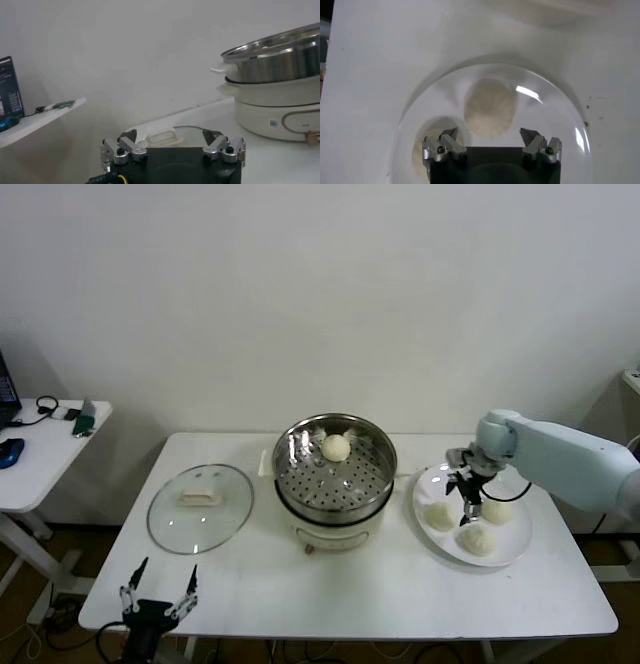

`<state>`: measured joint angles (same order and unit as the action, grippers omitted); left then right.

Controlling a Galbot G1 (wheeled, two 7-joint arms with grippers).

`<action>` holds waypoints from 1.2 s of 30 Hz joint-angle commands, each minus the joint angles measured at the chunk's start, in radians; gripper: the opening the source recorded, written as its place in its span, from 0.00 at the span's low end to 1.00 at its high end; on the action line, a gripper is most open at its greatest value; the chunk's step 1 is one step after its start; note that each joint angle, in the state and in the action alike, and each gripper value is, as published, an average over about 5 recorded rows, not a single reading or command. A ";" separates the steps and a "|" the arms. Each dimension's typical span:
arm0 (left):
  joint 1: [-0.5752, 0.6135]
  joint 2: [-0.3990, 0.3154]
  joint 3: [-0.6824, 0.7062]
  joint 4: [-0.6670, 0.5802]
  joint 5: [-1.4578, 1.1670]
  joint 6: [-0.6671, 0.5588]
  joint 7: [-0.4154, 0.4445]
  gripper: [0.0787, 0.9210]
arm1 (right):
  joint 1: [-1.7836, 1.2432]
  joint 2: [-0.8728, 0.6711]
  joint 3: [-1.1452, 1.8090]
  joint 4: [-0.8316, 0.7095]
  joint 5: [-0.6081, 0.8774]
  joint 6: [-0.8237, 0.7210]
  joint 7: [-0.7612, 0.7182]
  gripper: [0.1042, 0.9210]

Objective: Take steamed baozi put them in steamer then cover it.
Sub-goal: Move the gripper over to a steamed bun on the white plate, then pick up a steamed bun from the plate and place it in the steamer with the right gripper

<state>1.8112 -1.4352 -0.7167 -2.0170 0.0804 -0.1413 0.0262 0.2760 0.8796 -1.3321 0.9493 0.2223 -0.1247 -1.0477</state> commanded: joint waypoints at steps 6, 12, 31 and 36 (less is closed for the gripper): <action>0.001 -0.001 0.000 0.002 0.003 0.002 0.000 0.88 | -0.067 0.046 0.063 -0.072 -0.020 0.001 0.003 0.88; 0.001 -0.005 0.000 0.002 0.006 0.001 0.000 0.88 | -0.069 0.065 0.069 -0.096 -0.022 0.009 -0.010 0.88; 0.005 -0.007 -0.005 0.000 0.004 0.000 -0.001 0.88 | -0.057 0.068 0.082 -0.120 0.011 0.033 -0.045 0.72; 0.007 -0.010 -0.003 -0.004 0.004 0.000 -0.001 0.88 | 0.001 0.046 0.045 -0.099 0.080 0.027 -0.042 0.70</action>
<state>1.8174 -1.4447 -0.7206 -2.0205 0.0852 -0.1416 0.0254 0.2526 0.9279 -1.2771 0.8509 0.2616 -0.1027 -1.0865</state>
